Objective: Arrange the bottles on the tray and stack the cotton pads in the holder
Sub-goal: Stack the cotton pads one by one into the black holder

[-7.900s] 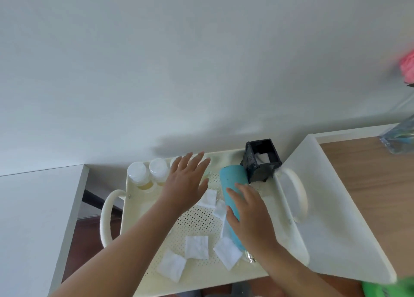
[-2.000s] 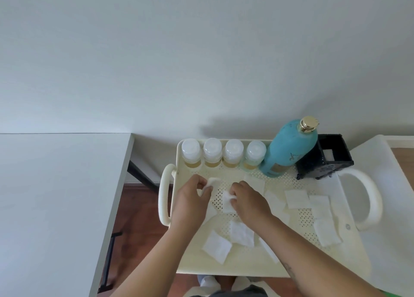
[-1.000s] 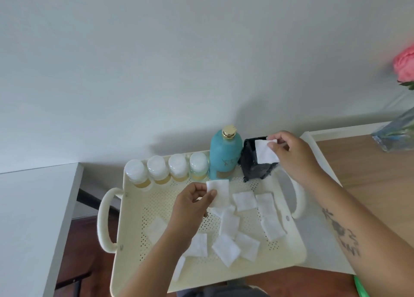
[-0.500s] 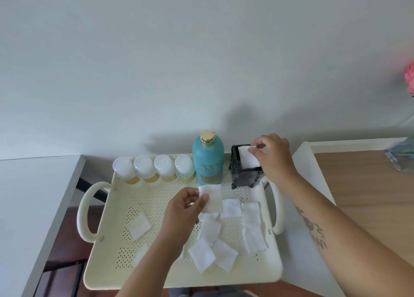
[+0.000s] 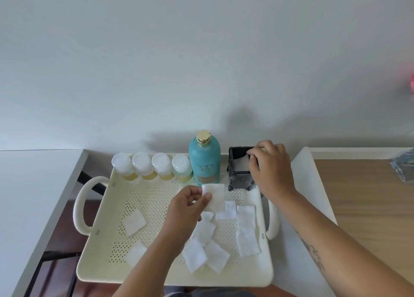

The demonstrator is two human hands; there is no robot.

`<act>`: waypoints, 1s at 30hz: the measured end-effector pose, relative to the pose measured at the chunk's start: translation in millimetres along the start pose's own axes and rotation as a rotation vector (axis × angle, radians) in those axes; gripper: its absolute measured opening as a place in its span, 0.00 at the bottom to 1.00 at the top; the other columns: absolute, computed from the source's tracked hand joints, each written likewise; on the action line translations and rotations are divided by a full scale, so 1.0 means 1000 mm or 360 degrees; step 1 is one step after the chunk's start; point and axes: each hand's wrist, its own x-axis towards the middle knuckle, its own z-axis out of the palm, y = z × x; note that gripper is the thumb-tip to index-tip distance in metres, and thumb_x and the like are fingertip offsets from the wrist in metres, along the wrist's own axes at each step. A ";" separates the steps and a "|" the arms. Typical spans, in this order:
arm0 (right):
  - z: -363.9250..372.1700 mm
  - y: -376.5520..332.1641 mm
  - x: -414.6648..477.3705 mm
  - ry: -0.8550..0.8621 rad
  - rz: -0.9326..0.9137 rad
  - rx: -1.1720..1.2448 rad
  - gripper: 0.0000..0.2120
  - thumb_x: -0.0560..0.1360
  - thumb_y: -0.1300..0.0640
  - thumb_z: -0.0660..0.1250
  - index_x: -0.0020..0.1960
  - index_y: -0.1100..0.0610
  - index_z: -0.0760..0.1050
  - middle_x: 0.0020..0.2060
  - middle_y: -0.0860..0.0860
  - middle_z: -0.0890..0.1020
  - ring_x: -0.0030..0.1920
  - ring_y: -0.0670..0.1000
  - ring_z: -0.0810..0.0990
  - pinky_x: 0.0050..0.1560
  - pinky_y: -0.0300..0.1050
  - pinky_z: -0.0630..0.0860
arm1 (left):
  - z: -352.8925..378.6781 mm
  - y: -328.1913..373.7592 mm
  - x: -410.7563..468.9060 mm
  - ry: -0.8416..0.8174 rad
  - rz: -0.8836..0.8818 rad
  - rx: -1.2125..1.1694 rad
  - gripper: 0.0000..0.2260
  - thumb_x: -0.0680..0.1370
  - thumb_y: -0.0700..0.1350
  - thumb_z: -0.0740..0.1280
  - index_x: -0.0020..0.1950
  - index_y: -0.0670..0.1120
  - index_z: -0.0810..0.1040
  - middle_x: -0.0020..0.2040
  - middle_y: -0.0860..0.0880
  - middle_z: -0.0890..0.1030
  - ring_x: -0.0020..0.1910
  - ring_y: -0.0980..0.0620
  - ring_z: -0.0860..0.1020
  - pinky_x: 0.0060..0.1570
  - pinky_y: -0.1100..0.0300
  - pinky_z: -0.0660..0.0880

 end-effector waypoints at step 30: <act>-0.022 -0.043 -0.030 -0.0617 0.0551 0.1152 0.01 0.76 0.53 0.69 0.45 0.48 0.78 0.37 0.42 0.81 0.37 0.37 0.78 0.36 0.28 0.71 | 0.013 0.009 0.022 -0.0156 -0.0039 -0.0377 0.06 0.74 0.47 0.74 0.50 0.48 0.83 0.37 0.52 0.83 0.29 0.57 0.72 0.33 0.64 0.73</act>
